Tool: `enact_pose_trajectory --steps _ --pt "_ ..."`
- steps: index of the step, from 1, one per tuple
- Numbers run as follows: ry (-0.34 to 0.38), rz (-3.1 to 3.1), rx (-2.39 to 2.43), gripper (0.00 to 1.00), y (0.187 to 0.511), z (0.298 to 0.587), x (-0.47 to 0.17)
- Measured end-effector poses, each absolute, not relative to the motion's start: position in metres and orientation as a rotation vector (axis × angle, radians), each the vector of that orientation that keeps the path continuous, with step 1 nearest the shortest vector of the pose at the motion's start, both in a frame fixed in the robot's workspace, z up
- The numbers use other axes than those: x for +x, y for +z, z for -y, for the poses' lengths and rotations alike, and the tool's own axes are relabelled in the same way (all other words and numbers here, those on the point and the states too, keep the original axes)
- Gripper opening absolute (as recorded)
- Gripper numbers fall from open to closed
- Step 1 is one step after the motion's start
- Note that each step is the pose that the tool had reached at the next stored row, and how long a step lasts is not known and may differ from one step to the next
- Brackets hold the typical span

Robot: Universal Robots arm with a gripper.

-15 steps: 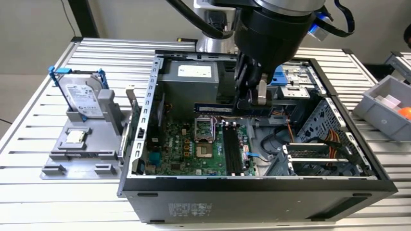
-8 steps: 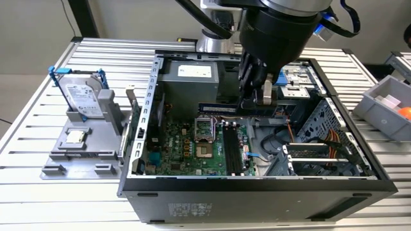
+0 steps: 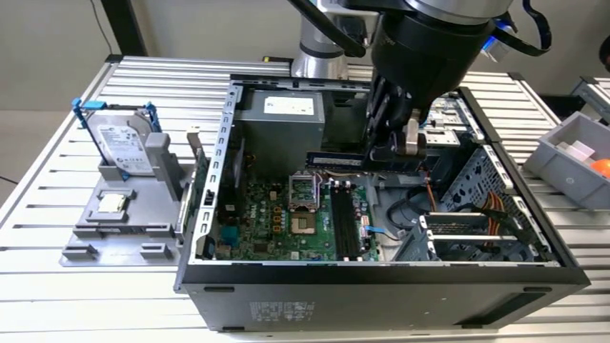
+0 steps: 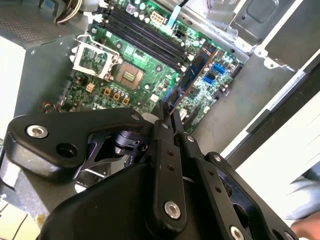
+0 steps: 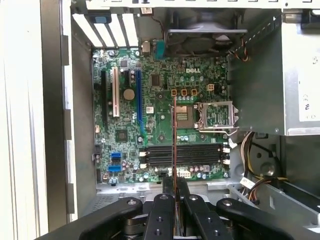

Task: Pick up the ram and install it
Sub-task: 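Pick up the ram and move it above insertion slot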

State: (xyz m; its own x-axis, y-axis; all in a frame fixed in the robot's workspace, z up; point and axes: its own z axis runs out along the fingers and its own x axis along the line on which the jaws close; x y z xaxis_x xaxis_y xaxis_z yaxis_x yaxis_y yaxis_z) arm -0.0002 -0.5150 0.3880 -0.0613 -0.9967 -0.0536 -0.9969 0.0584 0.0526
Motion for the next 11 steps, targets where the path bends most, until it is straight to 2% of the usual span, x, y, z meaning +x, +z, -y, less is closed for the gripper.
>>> enact_pose_trajectory --steps 11 --pt "0.118 -2.284 -2.149 0.00 0.388 0.515 0.012"
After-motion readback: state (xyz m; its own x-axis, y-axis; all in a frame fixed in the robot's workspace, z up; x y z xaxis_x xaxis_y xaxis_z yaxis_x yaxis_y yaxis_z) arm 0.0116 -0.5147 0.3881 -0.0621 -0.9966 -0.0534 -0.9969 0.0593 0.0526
